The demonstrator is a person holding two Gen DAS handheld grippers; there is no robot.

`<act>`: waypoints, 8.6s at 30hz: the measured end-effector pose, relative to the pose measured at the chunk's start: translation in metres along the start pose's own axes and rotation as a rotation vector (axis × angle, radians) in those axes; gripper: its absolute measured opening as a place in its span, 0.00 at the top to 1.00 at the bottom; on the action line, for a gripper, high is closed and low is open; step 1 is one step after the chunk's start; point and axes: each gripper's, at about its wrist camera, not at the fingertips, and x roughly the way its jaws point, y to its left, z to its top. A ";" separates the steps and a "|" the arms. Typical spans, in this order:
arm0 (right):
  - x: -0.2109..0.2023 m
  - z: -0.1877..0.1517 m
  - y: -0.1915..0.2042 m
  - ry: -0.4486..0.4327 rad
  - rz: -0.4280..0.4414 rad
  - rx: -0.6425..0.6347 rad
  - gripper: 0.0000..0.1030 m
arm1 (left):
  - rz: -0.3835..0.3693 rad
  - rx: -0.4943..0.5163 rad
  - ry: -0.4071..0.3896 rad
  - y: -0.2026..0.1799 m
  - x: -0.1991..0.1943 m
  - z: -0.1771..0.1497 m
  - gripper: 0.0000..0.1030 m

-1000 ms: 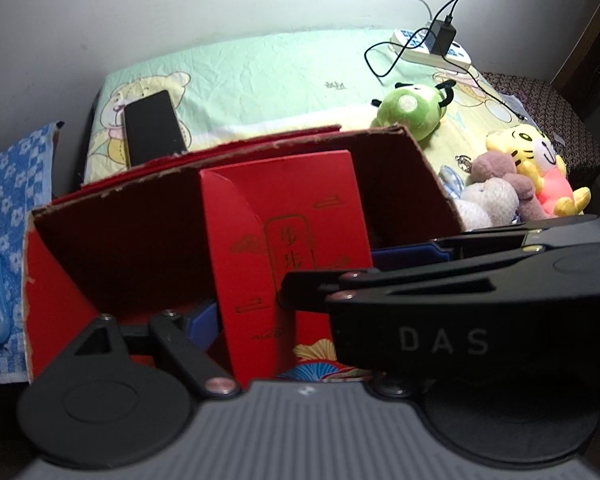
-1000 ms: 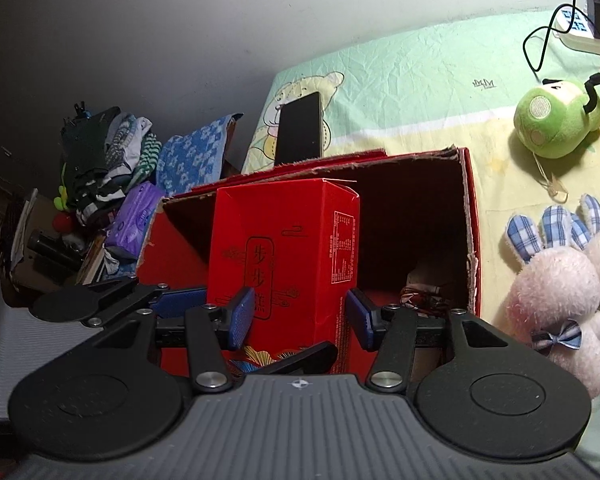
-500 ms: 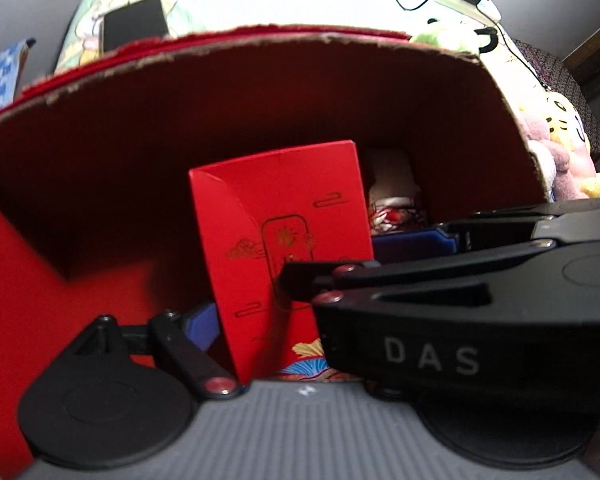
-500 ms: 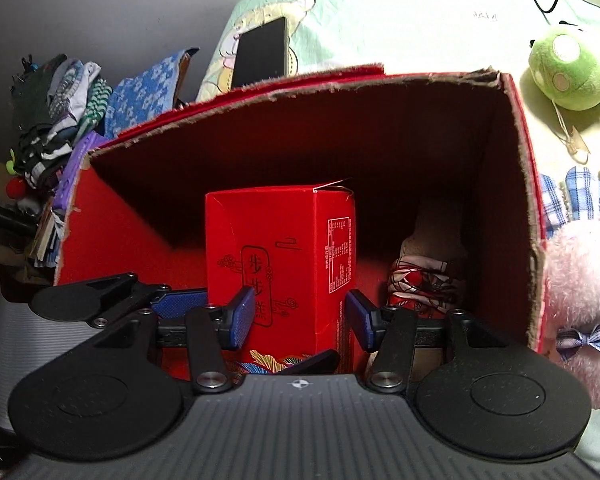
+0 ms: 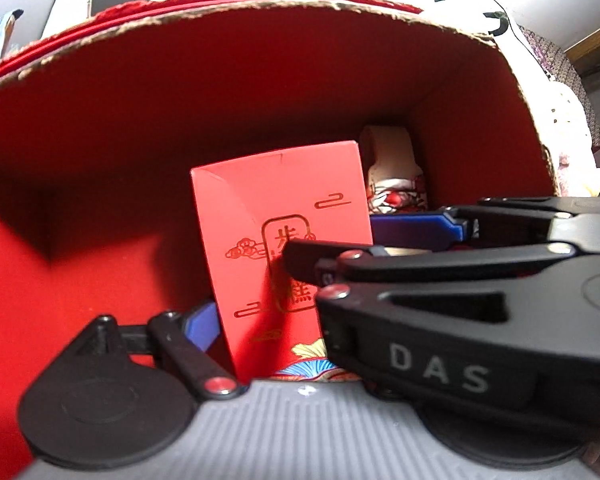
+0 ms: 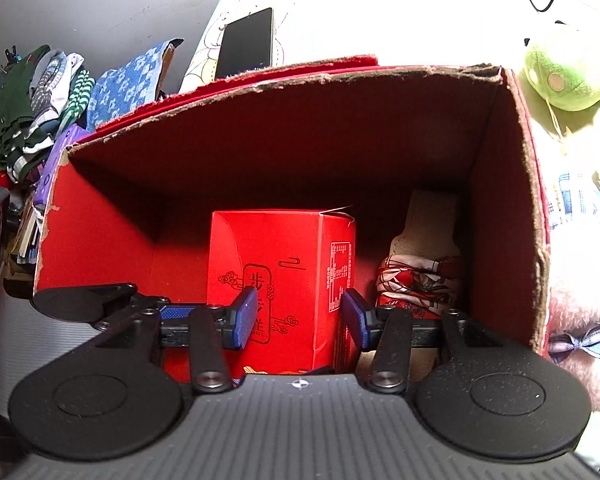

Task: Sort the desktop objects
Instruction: 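Lower the gift box into the cardboard box beside the strap, then open the right gripper and raise it out of the cardboard box, then move the right gripper down to the orange gourd beside the tape roll, then close the right gripper around the orange gourd's body, then lift the gourd with the right gripper and carry it over the red box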

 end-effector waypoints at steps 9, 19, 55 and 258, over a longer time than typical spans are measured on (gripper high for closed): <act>-0.027 -0.006 -0.002 -0.143 0.006 -0.029 0.45 | -0.048 -0.011 -0.008 -0.003 -0.001 -0.004 0.19; -0.052 -0.009 -0.006 -0.286 -0.001 -0.008 0.62 | -0.033 0.012 -0.017 -0.016 -0.001 -0.004 0.20; -0.049 -0.029 -0.007 -0.360 -0.132 -0.109 0.72 | 0.073 0.048 -0.162 -0.028 -0.016 -0.022 0.24; -0.146 -0.134 -0.112 -0.317 0.280 0.089 0.66 | -0.291 0.260 -0.507 -0.184 -0.064 -0.122 0.32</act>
